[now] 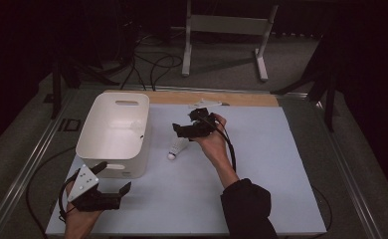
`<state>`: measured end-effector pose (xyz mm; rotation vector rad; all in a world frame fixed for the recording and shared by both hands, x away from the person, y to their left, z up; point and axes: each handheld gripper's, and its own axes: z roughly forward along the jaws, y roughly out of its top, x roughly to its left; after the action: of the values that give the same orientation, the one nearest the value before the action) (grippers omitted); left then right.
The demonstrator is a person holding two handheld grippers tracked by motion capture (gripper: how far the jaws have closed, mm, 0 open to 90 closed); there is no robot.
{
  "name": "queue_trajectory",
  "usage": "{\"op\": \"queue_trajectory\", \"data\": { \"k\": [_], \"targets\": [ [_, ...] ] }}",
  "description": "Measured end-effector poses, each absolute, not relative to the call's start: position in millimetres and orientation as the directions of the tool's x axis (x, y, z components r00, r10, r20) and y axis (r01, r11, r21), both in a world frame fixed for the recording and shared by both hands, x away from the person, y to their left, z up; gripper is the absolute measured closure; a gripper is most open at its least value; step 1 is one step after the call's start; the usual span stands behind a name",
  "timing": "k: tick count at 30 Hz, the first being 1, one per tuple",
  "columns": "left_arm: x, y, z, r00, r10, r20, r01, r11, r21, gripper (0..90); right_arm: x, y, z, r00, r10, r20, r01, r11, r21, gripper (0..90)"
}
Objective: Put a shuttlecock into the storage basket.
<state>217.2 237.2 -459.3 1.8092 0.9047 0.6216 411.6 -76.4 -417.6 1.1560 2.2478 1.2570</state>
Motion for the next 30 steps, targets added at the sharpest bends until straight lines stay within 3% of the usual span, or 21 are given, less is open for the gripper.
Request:
{"op": "queue_trajectory", "data": {
  "k": [30],
  "targets": [
    [217, 238, -459, 0.588, 0.809, 0.017, 0.305, -0.241, 0.921, 0.3, 413, -77, -442, -0.624, 0.775, 0.105, 0.530, 0.320, 0.785, 13.5]
  ]
}}
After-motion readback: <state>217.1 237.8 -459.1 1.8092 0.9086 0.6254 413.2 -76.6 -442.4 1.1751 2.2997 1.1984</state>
